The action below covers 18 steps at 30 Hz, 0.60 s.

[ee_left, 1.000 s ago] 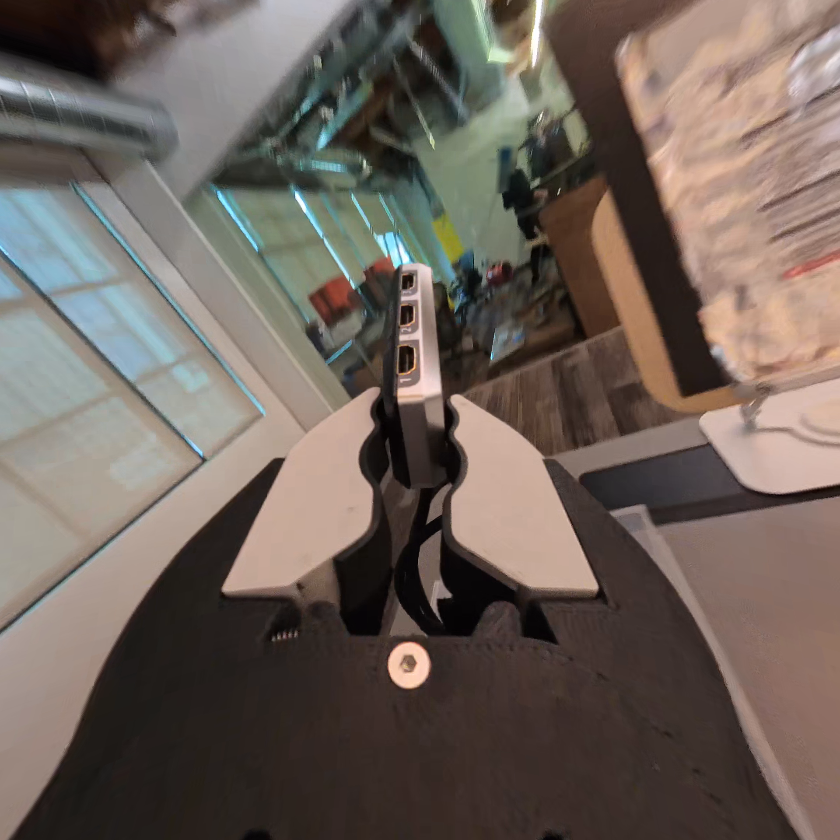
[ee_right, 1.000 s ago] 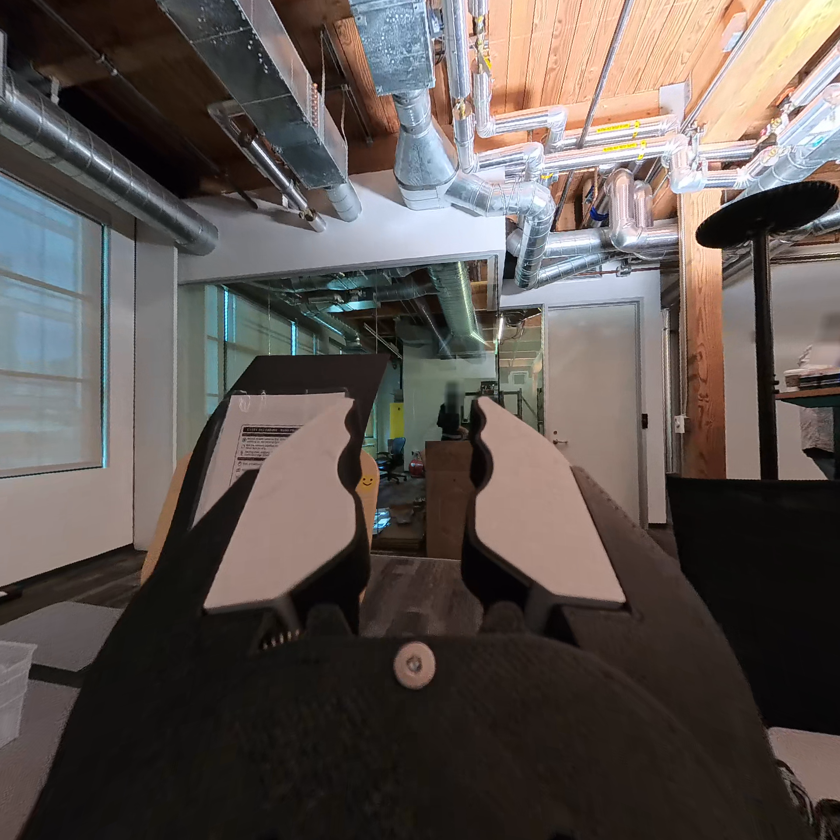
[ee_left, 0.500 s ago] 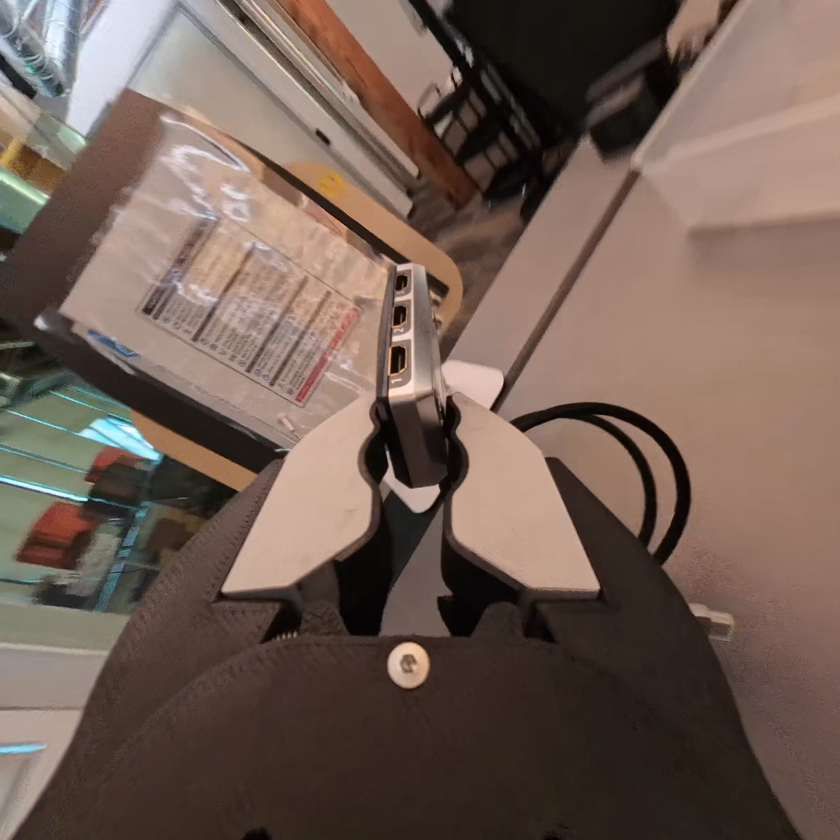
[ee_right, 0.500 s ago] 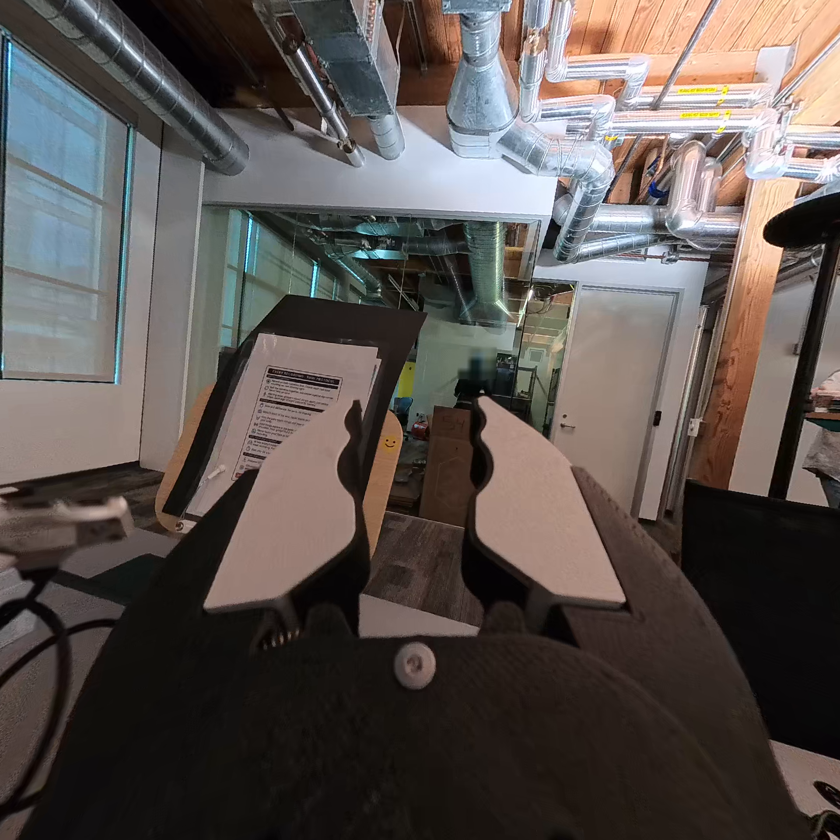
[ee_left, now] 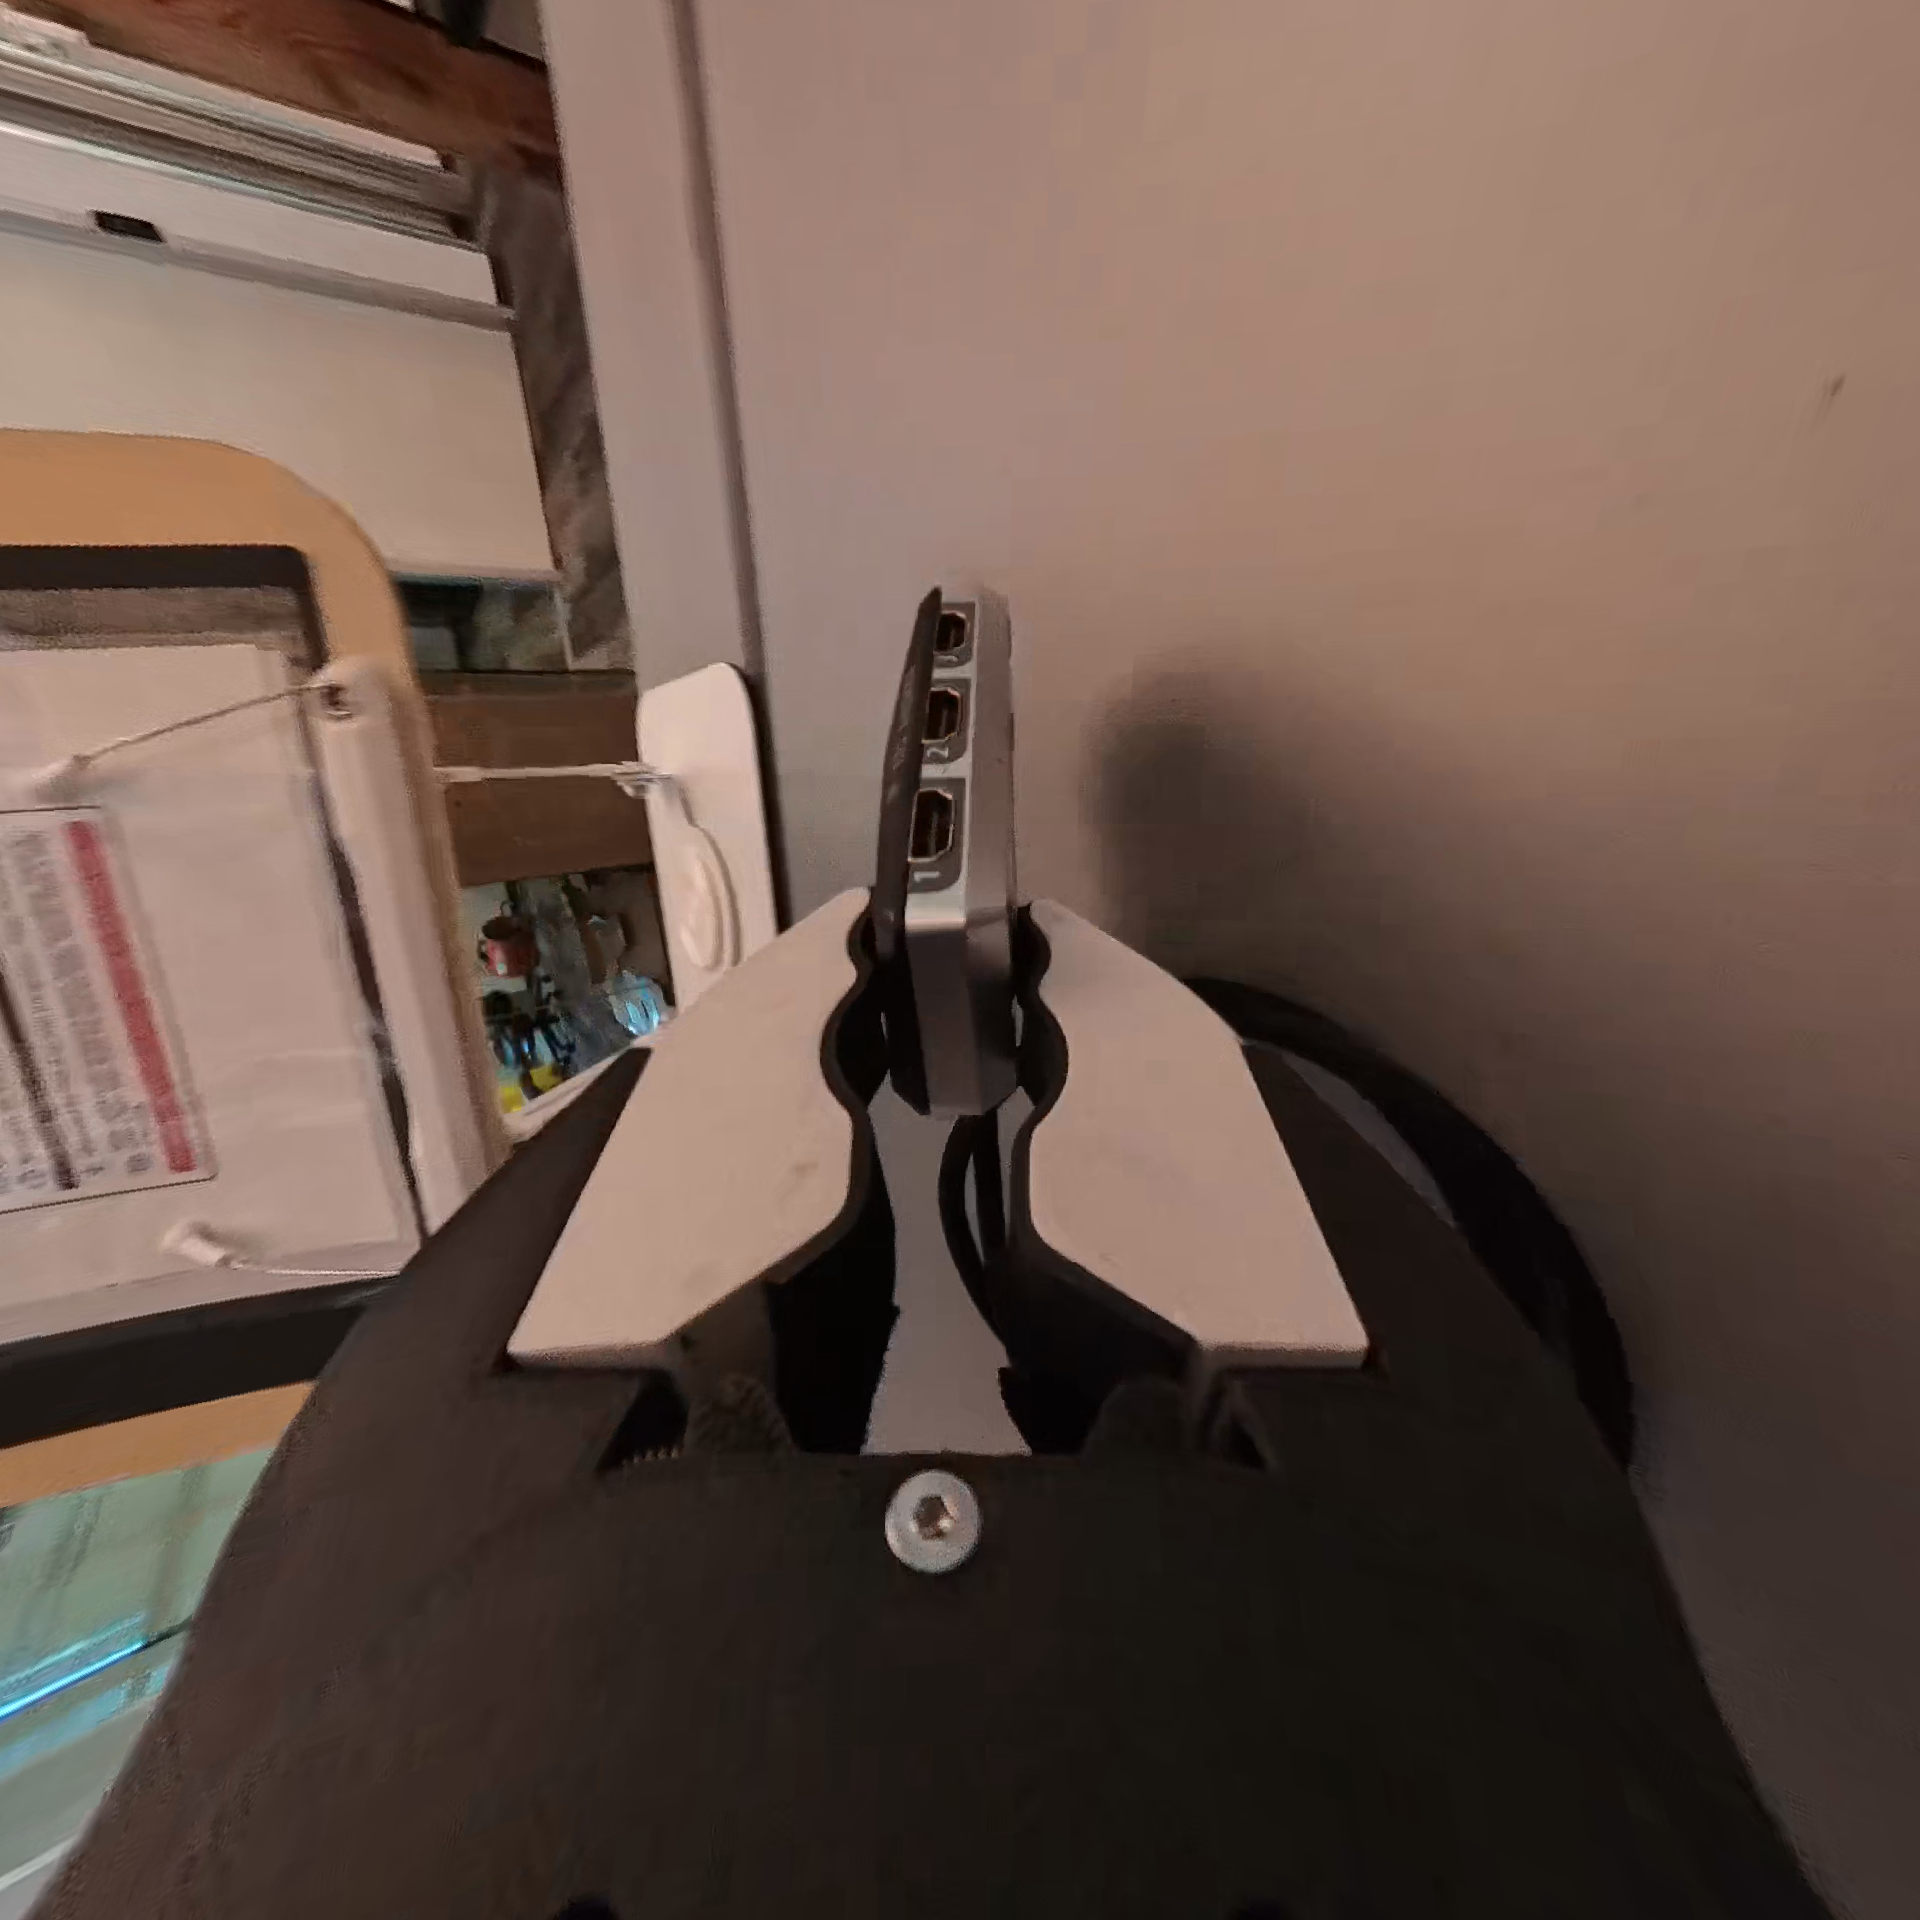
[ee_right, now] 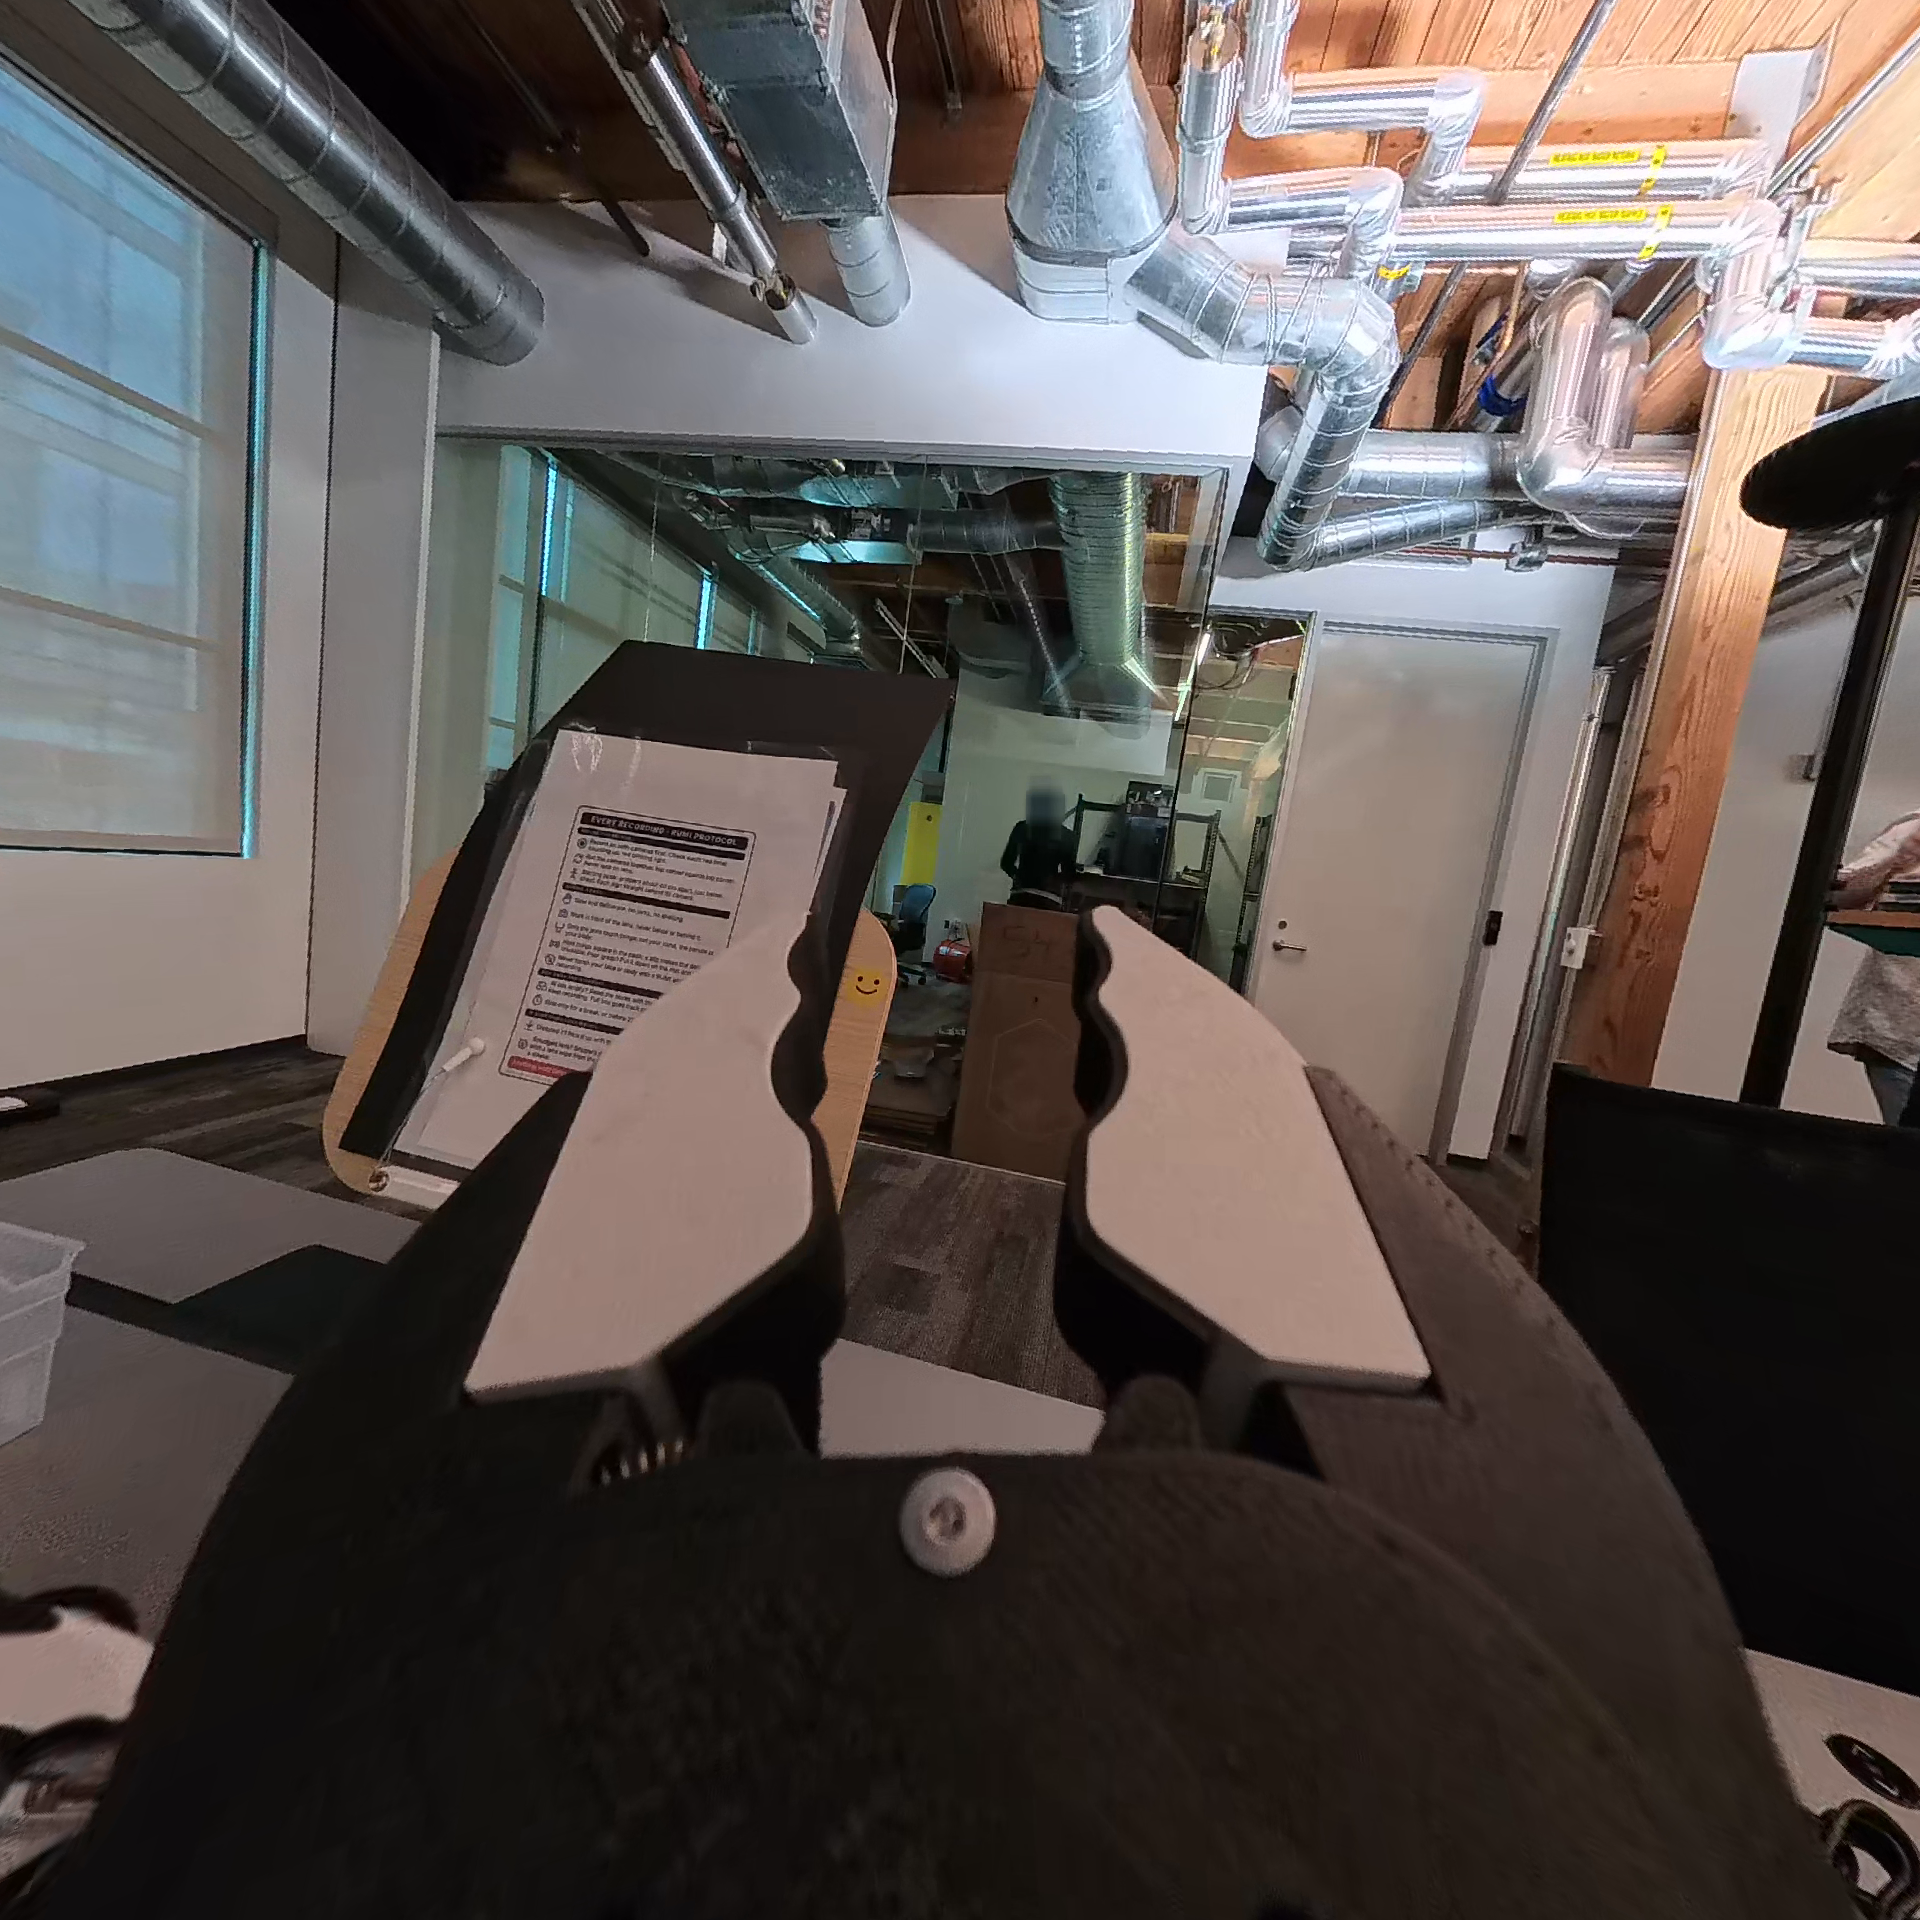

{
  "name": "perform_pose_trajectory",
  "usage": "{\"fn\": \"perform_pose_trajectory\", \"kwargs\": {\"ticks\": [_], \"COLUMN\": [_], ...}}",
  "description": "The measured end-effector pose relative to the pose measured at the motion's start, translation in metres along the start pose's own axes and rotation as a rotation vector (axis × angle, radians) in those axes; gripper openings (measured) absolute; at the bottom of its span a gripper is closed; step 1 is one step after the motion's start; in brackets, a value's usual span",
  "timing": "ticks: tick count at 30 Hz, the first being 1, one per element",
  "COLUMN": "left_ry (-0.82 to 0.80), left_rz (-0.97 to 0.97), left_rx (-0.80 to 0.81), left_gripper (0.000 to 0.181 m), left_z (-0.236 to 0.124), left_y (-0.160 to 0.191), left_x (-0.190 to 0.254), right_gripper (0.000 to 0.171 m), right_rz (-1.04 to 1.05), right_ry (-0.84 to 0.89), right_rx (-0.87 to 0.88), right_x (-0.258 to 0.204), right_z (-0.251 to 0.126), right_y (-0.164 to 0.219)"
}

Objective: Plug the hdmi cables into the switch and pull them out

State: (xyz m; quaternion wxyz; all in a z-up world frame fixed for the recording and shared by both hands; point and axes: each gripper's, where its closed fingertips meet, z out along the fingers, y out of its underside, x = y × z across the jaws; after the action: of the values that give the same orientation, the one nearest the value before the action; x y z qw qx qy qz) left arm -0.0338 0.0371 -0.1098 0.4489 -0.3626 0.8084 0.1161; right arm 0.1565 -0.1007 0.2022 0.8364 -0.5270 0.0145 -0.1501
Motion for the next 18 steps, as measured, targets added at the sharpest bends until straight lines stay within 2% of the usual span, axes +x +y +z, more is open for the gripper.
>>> {"fn": "perform_pose_trajectory", "kwargs": {"ticks": [5,10,12,16,18], "left_ry": [0.002,0.159,0.183,0.134,0.088], "left_rz": [0.001,-0.151,-0.192,-0.28,-0.312], "left_rx": [-0.029,-0.086,-0.068,0.042,0.052], "left_gripper": [0.025,0.065,0.067,0.068,0.07], "left_z": [0.015,0.009,-0.002,-0.036,-0.061], "left_y": [0.006,0.011,0.009,-0.006,-0.002], "left_x": [0.015,0.021,0.016,-0.017,-0.04], "right_gripper": [0.045,0.045,0.045,0.045,0.045], "right_rz": [0.002,0.004,0.009,0.02,0.019], "right_ry": [-0.003,0.003,0.006,0.008,0.012], "right_rx": [0.013,0.017,0.019,0.026,0.031], "right_x": [0.001,0.005,0.007,0.01,0.012], "right_z": [-0.002,-0.003,-0.004,-0.006,-0.007], "right_y": [-0.005,-0.007,-0.008,-0.01,-0.012]}}
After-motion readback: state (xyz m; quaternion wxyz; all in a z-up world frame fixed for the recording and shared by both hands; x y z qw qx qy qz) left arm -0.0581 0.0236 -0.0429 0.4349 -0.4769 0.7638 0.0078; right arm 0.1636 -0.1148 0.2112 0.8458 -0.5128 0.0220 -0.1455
